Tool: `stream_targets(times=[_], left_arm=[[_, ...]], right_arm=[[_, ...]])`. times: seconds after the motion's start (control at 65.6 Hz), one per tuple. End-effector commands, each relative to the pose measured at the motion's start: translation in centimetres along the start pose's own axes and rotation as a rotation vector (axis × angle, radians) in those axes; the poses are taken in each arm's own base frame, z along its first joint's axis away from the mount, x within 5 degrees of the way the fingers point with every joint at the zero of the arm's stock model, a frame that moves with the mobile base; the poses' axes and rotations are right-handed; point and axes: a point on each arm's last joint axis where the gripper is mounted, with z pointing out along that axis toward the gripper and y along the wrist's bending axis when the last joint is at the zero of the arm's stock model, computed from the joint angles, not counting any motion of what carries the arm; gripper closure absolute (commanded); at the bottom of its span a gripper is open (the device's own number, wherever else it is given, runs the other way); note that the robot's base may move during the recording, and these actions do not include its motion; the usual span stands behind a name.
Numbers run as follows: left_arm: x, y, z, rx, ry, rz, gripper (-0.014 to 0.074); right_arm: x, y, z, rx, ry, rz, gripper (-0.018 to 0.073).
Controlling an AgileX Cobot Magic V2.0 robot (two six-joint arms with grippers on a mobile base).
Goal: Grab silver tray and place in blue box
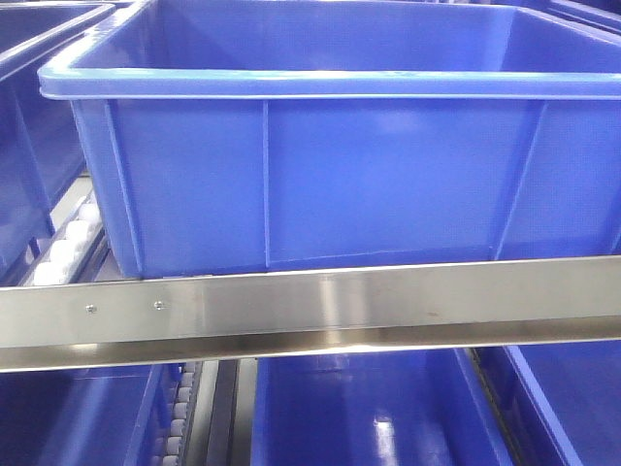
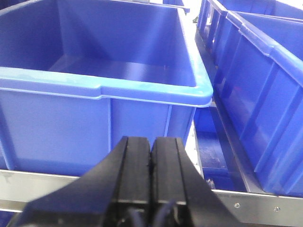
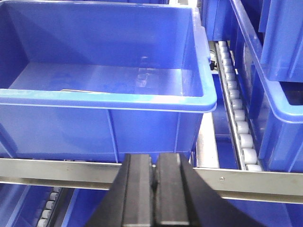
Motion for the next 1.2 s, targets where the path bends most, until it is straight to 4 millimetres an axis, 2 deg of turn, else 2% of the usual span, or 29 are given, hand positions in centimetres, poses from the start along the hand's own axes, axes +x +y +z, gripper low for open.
stream_targets(times=[0.0,0.381,0.549,0.717,1.037,1.189], left_arm=[[-0.9,0.0,-0.2,-0.001,-0.100,-0.008,0.0689],[-0.9,0.0,-0.2,-0.001,-0.100,-0.008,0.0689],[-0.9,0.0,-0.2,-0.001,-0.100,-0.008,0.0689],[-0.9,0.0,-0.2,-0.001,-0.100,-0.008,0.0689],[-0.9,0.0,-0.2,-0.001,-0.100,-0.008,0.0689],[-0.9,0.0,-0.2,-0.001,-0.100,-0.008,0.0689]], right_arm=[[-1.5,0.2,-0.2,-0.014,-0.100,-0.015,0.0510],[-1.4,0.2,-0.2,-0.013,-0.092,-0.016,0.0510],[-0.7,-0.1,0.3,0.022,-0.099,-0.081,0.0510],[1.4,-0.4,1.6,0.093,-0.146,-0.079,0.0510],[8.6,-1.4,2.8,0.162,-0.279,-0.038,0.0510],[9.0,-1.4,2.7,0.164,-0.257,-0.036,0.0510]])
